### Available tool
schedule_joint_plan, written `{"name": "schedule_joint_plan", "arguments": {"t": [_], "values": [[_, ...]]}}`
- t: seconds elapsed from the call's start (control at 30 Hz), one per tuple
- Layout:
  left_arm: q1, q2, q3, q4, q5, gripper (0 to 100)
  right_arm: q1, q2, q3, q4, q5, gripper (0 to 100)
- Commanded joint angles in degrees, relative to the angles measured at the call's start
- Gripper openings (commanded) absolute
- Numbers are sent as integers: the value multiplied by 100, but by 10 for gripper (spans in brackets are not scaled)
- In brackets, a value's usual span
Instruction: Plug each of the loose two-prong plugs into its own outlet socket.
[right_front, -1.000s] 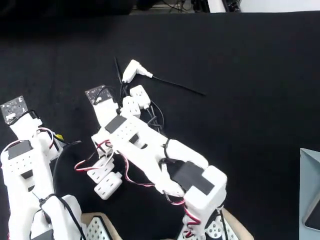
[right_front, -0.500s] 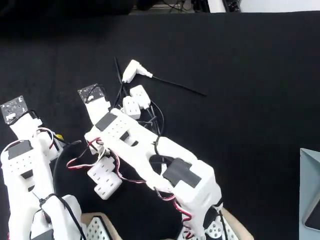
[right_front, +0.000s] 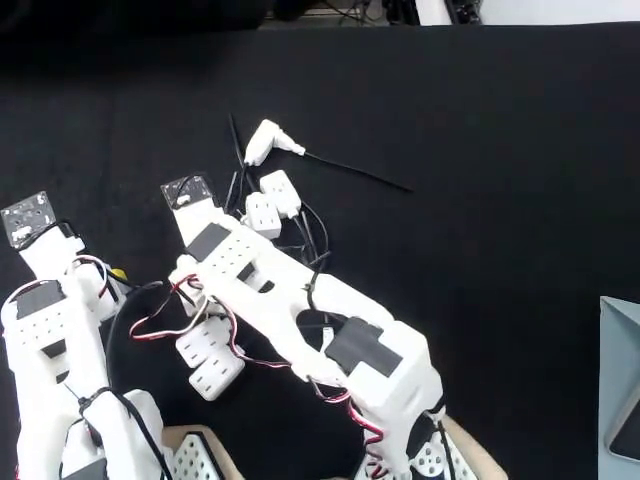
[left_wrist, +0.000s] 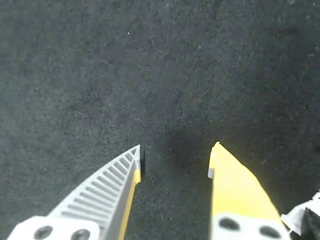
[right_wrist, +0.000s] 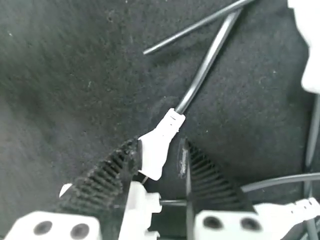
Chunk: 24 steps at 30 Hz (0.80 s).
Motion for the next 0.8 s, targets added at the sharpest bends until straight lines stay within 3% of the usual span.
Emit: {"name": "schedule_joint_plan", "arguments": {"t": [0.0, 0.23, 0.6, 0.73, 0.77], "values": [[4, -79, -22, -79, 18, 220, -158, 13, -40, 229, -35, 128], [13, -79, -22, -79, 18, 220, -158, 602, -444, 237, -35, 128], [13, -79, -22, -79, 18, 220, -158, 1235, -1675, 1521, -53, 124], [13, -79, -22, -79, 18, 220, -158, 1226, -1710, 1486, 0, 7], [13, -79, -22, -79, 18, 220, -158, 1209, -1710, 1530, 26, 20]]}}
